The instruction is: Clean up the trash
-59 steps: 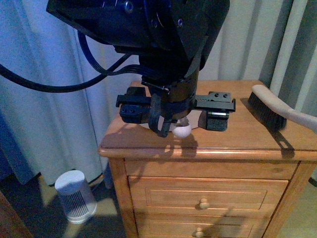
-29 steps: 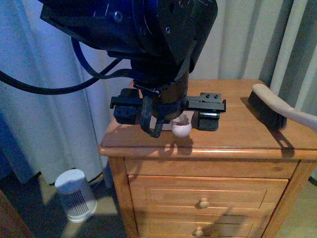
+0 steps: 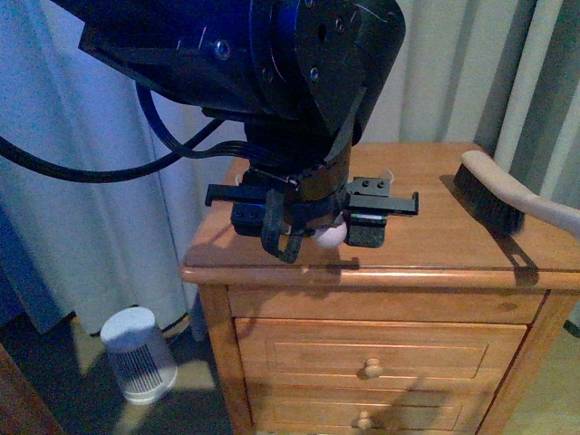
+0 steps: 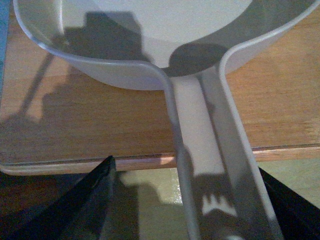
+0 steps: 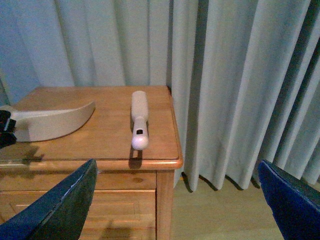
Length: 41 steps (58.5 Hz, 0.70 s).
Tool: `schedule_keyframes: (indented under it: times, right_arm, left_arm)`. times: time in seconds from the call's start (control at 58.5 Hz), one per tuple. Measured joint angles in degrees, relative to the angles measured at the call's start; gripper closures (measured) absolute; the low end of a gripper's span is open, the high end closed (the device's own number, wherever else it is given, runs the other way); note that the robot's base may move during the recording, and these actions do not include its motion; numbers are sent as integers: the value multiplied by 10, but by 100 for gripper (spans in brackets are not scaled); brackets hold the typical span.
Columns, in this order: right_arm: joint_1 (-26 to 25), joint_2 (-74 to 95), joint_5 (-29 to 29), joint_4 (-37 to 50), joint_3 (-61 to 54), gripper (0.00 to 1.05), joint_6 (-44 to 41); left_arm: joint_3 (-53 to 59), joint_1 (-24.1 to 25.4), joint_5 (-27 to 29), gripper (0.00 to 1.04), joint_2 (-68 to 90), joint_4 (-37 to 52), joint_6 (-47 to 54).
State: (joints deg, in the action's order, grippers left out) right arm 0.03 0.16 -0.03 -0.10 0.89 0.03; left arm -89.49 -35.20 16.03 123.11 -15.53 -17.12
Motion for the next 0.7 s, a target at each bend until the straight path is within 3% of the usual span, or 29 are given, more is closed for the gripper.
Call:
schedule_keyframes:
  times: [0.205,0.393,0.701]
  right_arm:
    - [0,0,0,0,0,7,0]
    - [0,0,0,0,0,7,0]
    - [0,0,0,0,0,7,0]
  left_arm:
    - [16,0,-6,76,-5,16,3]
    - [53,1,-10,77,-25,79,26]
    - [167,19,-47,77,-148,296,115]
